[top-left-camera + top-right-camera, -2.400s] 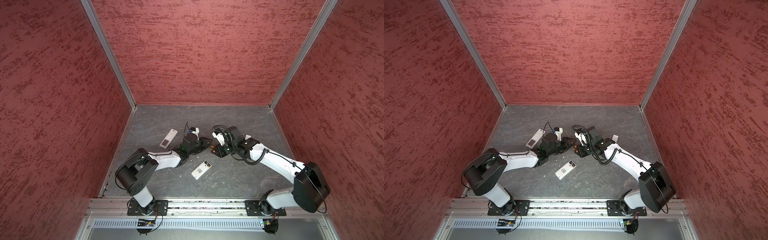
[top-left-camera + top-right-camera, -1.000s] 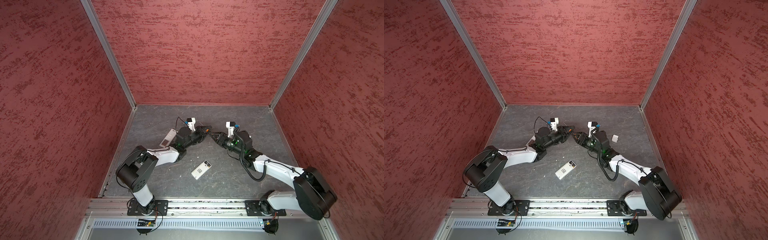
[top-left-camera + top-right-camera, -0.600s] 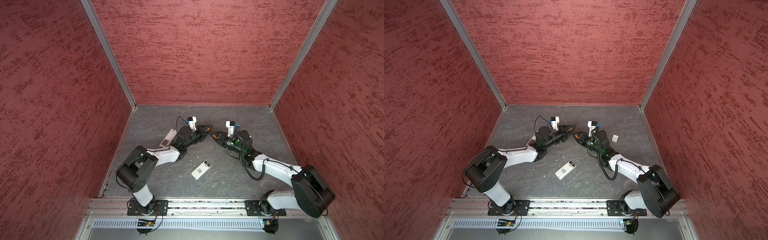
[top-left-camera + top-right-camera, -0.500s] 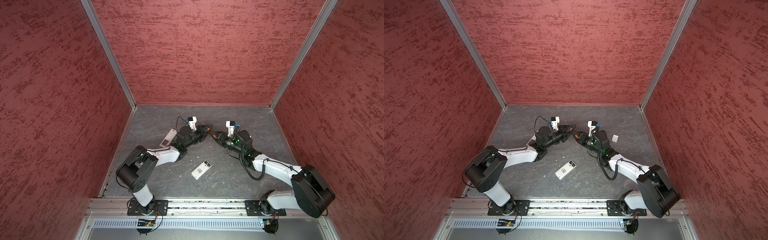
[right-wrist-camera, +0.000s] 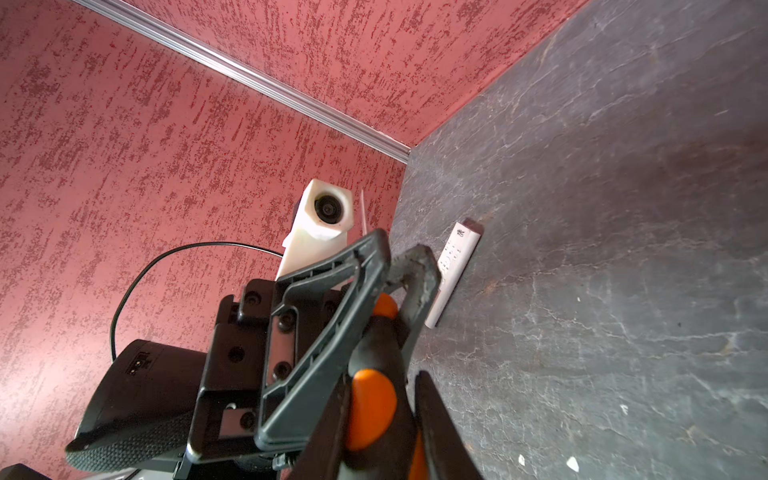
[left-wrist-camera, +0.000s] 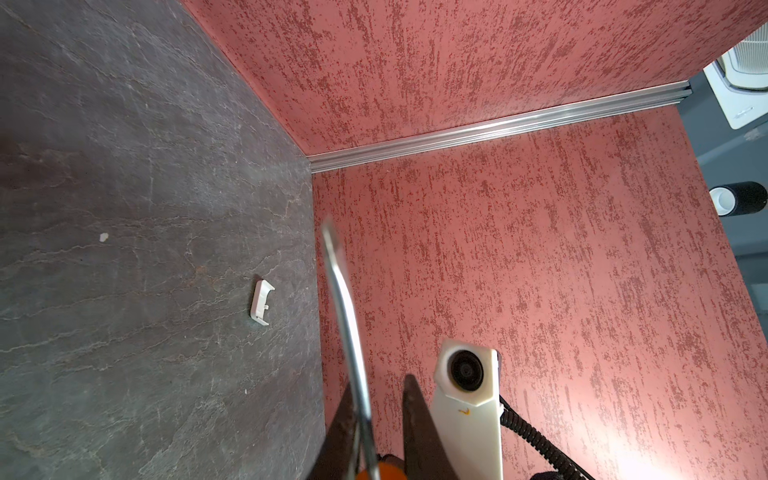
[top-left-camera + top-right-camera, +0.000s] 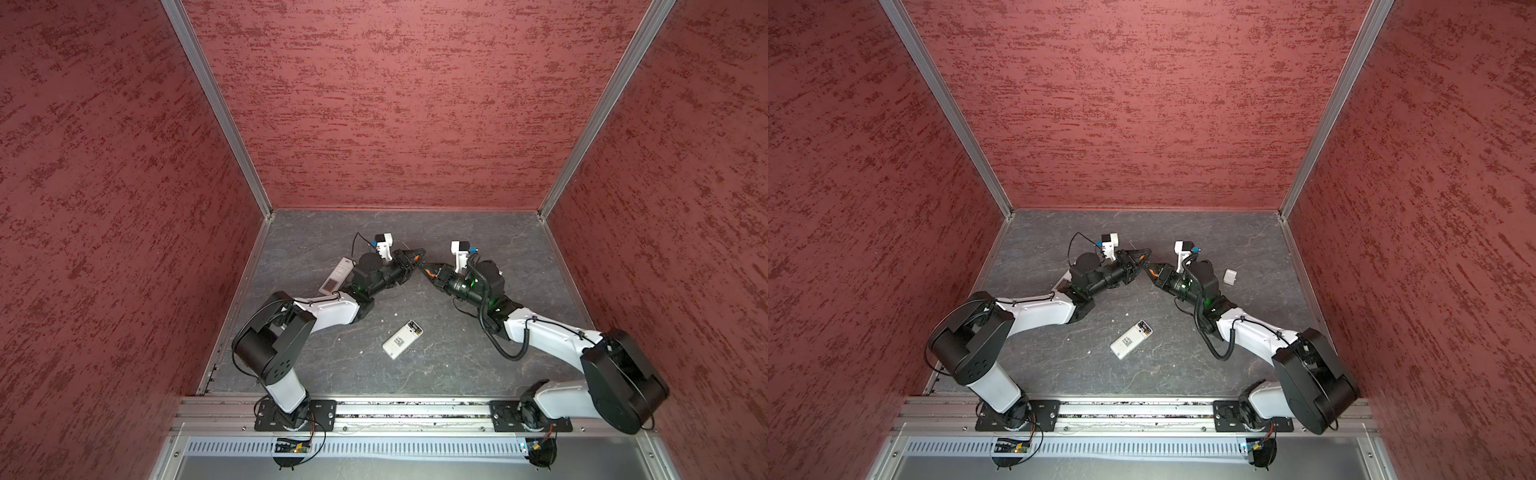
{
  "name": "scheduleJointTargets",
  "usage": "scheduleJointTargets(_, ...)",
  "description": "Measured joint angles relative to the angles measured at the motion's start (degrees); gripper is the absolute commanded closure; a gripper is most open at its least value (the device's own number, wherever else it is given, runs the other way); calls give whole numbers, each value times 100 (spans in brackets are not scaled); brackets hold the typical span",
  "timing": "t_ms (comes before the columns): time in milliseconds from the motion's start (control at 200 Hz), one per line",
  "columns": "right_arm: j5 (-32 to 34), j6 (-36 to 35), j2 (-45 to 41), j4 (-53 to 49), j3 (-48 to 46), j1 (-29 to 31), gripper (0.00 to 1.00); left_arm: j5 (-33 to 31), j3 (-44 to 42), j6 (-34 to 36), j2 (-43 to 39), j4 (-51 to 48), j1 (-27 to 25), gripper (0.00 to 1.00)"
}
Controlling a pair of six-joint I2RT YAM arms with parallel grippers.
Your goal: Unload the batteries from the remote control
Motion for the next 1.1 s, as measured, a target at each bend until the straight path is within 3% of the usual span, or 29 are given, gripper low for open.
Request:
scheduleJointTargets(90,-7,-24,2,-15,0,0,100,0,-33,-9,-22,2,7,100)
scheduleJointTargets(271,-90,-236,-57,-396,142,-2,100,22,-122,87,-184,-118,81,59)
scheduleJointTargets(396,-92,-442,-219,-831,199,-44,100,63,-151,284,-433,-267,181,47)
scheduleJointTargets(741,-260,-981,-758,-2260,260,-98,100,114,-678,625,-1303,-809,813,42)
scheduleJointTargets(1102,-203,-2409,-1685,-4627,743,-44,100,629,-953,1078,-2253,-2295,1604,40)
